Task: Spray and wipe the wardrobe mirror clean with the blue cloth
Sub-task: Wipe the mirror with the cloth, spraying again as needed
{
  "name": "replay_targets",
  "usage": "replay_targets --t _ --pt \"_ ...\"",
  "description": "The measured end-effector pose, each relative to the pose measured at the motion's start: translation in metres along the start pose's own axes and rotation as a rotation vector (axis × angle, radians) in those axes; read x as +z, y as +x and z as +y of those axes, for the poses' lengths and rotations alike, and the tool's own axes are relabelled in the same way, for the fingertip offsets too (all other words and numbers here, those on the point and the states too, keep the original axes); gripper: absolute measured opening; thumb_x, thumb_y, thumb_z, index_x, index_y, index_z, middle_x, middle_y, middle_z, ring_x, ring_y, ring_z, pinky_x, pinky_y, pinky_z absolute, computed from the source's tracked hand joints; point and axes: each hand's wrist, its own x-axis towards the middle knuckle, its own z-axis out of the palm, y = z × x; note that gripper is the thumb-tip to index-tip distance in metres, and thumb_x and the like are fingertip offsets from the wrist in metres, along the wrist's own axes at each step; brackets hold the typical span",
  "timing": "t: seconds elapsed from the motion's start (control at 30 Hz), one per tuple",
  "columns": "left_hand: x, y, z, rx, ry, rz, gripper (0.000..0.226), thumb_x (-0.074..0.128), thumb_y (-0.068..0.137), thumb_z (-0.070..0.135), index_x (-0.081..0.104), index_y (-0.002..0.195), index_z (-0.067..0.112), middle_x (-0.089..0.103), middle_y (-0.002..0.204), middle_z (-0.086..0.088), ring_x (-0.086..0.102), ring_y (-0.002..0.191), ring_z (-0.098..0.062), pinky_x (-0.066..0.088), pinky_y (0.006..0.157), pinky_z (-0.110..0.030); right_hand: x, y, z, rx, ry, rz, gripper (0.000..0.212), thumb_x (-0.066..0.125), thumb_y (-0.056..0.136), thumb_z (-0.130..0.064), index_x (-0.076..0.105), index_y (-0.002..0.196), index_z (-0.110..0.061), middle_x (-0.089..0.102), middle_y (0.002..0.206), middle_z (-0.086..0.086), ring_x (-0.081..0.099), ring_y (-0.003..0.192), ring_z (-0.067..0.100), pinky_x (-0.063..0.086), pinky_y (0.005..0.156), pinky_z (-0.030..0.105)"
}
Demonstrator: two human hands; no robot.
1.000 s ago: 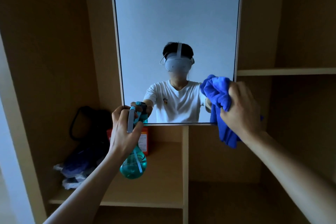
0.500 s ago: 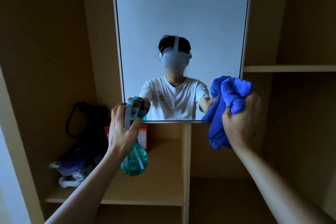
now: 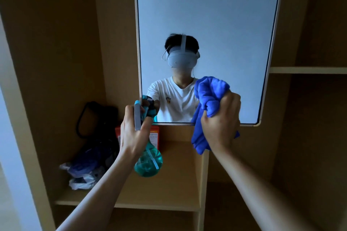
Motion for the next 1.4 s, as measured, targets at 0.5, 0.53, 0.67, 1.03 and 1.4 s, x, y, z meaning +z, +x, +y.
replay_targets --t 0.5,0.53,0.67,1.03,1.4 --pt "-0.023 0.010 -0.004 -0.102 -0.094 -0.040 0.042 0.054 0.071 0.045 0.056 0.101 0.016 0.065 0.094 -0.011 0.063 0.092 -0.036 0.052 0.080 -0.063 0.053 -0.049 -0.115 -0.168 0.059 -0.268 0.033 0.063 0.081 -0.022 0.051 0.110 -0.011 0.060 0.095 0.007 0.064 0.084 0.024 0.049 0.053 0.030" --pt "-0.025 0.012 -0.005 -0.108 -0.101 -0.051 0.043 0.056 0.071 0.045 0.056 0.101 0.015 0.065 0.096 -0.014 0.062 0.094 -0.038 0.052 0.081 -0.064 0.054 -0.050 -0.115 -0.170 0.077 -0.278 0.035 0.064 0.079 -0.023 0.050 0.109 -0.011 0.060 0.095 0.007 0.064 0.084 0.024 0.049 0.053 0.030" --pt "-0.030 0.012 -0.006 -0.124 -0.117 -0.094 0.041 0.060 0.070 0.041 0.055 0.098 0.011 0.062 0.096 -0.019 0.060 0.092 -0.045 0.052 0.079 -0.067 0.052 -0.049 -0.111 -0.199 0.135 -0.315 0.038 0.066 0.076 -0.024 0.051 0.108 -0.009 0.060 0.095 0.008 0.064 0.083 0.026 0.048 0.051 0.029" --pt "-0.013 -0.001 -0.006 -0.100 -0.071 -0.034 0.030 0.058 0.076 0.041 0.050 0.098 0.023 0.060 0.093 -0.007 0.062 0.091 -0.035 0.053 0.079 -0.064 0.013 -0.014 -0.036 -0.280 0.023 -0.252 0.038 0.072 0.077 -0.015 0.053 0.108 -0.005 0.056 0.094 0.010 0.060 0.081 0.028 0.032 0.058 0.023" --pt "0.007 -0.006 -0.006 -0.140 -0.054 0.006 0.042 0.061 0.082 0.034 0.053 0.120 0.016 0.062 0.104 0.000 0.063 0.104 -0.032 0.054 0.092 -0.057 -0.061 0.043 0.061 -0.046 -0.142 -0.188 0.041 0.067 0.071 0.002 0.053 0.110 0.003 0.054 0.104 0.021 0.058 0.088 0.039 0.038 0.067 0.027"
